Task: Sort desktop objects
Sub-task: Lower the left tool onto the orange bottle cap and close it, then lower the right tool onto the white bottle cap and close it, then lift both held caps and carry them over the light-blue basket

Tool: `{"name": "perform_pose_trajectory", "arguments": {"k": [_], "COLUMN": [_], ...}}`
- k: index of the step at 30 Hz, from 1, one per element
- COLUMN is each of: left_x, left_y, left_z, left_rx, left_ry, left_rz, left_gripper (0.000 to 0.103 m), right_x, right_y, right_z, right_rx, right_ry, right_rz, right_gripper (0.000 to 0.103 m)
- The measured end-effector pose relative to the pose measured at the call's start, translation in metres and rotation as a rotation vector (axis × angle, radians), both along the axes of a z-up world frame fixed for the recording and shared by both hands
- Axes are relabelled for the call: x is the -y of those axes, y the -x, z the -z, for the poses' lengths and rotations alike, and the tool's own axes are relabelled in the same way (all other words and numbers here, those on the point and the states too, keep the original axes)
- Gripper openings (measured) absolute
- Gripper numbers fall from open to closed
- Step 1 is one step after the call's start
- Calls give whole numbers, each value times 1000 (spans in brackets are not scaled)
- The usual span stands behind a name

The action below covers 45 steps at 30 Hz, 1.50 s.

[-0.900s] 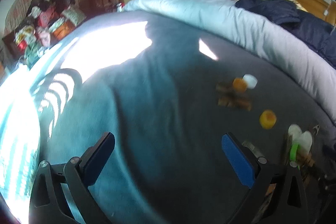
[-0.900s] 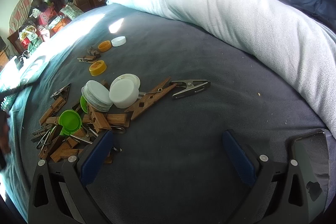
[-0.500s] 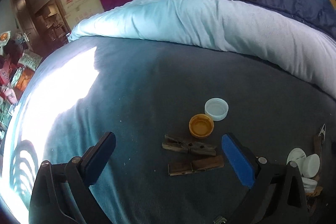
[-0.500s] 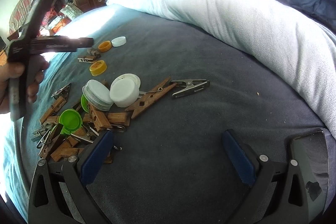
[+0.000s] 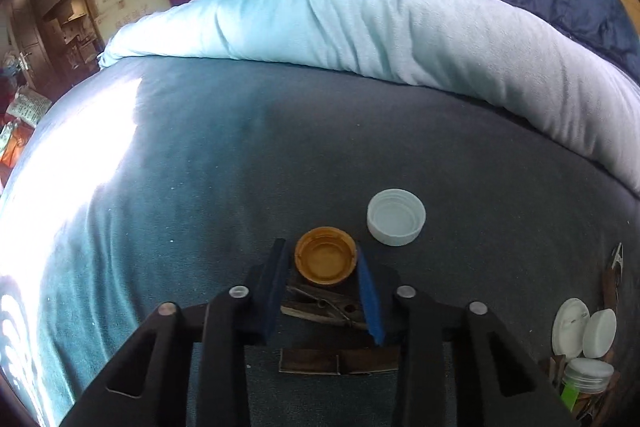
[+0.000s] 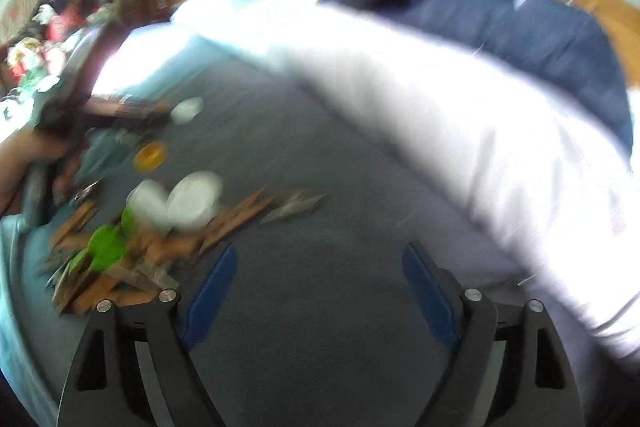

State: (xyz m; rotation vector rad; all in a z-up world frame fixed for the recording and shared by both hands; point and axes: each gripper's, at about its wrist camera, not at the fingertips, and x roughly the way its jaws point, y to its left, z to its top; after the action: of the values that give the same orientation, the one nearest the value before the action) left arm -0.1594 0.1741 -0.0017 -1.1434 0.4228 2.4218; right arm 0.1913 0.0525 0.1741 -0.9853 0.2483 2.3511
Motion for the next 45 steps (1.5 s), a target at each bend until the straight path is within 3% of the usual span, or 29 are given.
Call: {"name": "perform_pose_trajectory", "arguments": {"k": [3,6,11,13,19,24,28,29,30,32,35,38,42,45], "left_x": [6,19,45,48,51,55,44,48,49,44,40,40,38,34], "left_y": [2,3,-6,-10,-14,-3,4,4,5,8,8,8,7,7], "left_z": [-1,2,-2,-1,3,-2,2,-4,-6,-2,0,1,1,0], "left_rx": [-1,1,10,-8,-3,16,19,31,32,35,35,33,17,9], "left_ry": [-22,-58,-104,-102,-123,-142,-138,-138,-139,-138,-132,-130,-104,-70], "left_rz": [-46,-82,-107,-120,-119,-115,-110,12,11,20,23,30,46,44], "left_gripper": [34,34,34,35,36,36,36,36,36,36,36,36,36,31], "right_x": [-11,-17,-14,-10,-15,-30,-30,-27,-26,-29,-28,-27,-36,-45], "right_y": [22,65,134,164,222,238,252,255,257,259,255,251,232,211], "right_z": [-15,-23,-20,-8,25,31,34,36,39,41,42,41,29,12], "right_rx": [-32,-46,-81,-65,50,118,198,216,232,254,258,238,166,117], "right_ry": [47,38,47,78,165,230,210,197,198,208,180,182,220,241], "right_rz": [-69,-140,-275,-333,-441,-425,-458,-469,-476,-479,-481,-485,-442,-387], "right_gripper": [86,101,102,100,78,74,71,65,57,52,48,29,29,29]}}
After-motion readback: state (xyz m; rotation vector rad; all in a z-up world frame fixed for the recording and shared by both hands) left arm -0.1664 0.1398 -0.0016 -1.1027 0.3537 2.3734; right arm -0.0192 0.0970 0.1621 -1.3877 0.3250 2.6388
